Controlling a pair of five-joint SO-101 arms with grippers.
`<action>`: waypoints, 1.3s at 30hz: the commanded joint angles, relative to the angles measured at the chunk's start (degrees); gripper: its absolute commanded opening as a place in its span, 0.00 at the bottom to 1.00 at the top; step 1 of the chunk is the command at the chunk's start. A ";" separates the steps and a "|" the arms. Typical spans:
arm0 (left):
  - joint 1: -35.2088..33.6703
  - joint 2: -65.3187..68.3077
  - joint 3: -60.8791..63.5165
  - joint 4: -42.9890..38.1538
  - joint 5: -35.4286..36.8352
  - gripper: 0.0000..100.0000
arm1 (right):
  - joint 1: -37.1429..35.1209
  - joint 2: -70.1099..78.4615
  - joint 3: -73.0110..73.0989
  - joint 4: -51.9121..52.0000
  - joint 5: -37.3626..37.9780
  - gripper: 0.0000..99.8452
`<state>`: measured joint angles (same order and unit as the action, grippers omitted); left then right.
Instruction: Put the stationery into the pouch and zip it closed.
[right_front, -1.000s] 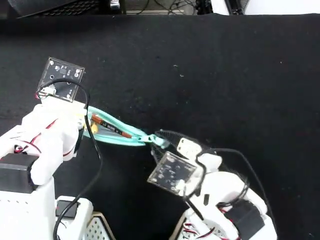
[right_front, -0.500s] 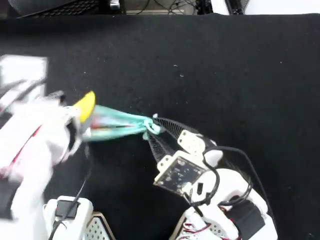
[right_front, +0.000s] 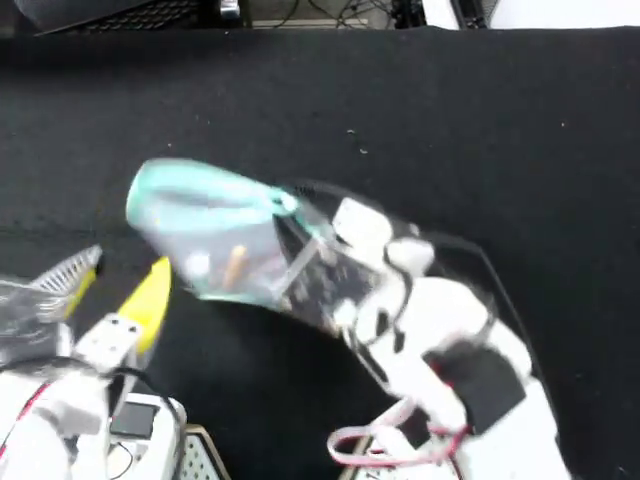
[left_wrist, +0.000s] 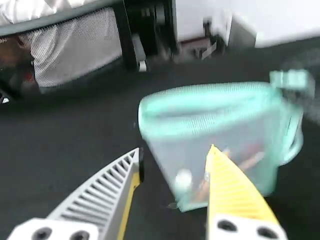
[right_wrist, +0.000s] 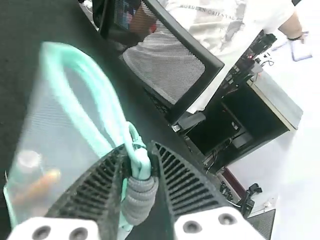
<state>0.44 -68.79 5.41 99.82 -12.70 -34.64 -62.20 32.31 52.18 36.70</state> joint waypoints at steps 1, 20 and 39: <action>-0.22 0.44 9.71 -1.14 -3.16 0.22 | -2.99 4.09 -6.90 -1.67 -0.09 0.01; -8.13 -0.26 45.23 -39.38 5.45 0.22 | -15.91 5.23 -9.98 3.69 6.59 0.01; 1.19 -9.58 17.10 -2.55 0.44 0.23 | -17.41 5.23 -9.71 2.55 6.68 0.01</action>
<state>-3.78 -73.98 25.27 95.87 -11.74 -51.34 -56.92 25.71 55.60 42.86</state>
